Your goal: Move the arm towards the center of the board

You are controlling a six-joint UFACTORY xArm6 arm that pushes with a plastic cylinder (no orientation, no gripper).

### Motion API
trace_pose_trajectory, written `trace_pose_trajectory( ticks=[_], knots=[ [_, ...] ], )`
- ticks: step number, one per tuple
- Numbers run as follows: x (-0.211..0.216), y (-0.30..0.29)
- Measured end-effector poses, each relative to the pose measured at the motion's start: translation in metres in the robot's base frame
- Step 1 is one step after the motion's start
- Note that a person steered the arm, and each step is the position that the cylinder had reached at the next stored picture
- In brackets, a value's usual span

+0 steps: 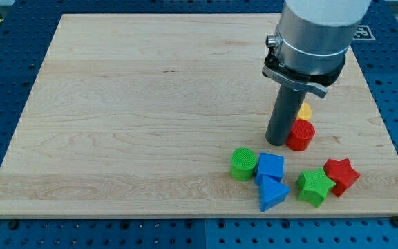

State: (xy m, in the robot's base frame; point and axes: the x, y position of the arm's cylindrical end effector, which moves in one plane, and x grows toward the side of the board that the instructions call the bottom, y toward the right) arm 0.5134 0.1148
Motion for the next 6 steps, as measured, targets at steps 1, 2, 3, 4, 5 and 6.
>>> trace_pose_trajectory(
  ticks=[1,2,3,4,5,6],
  knots=[
    [-0.006,-0.031],
    [-0.014,-0.070],
    [-0.014,-0.104],
    [-0.007,-0.120],
    [0.001,-0.121],
    [-0.002,-0.121]
  ],
)
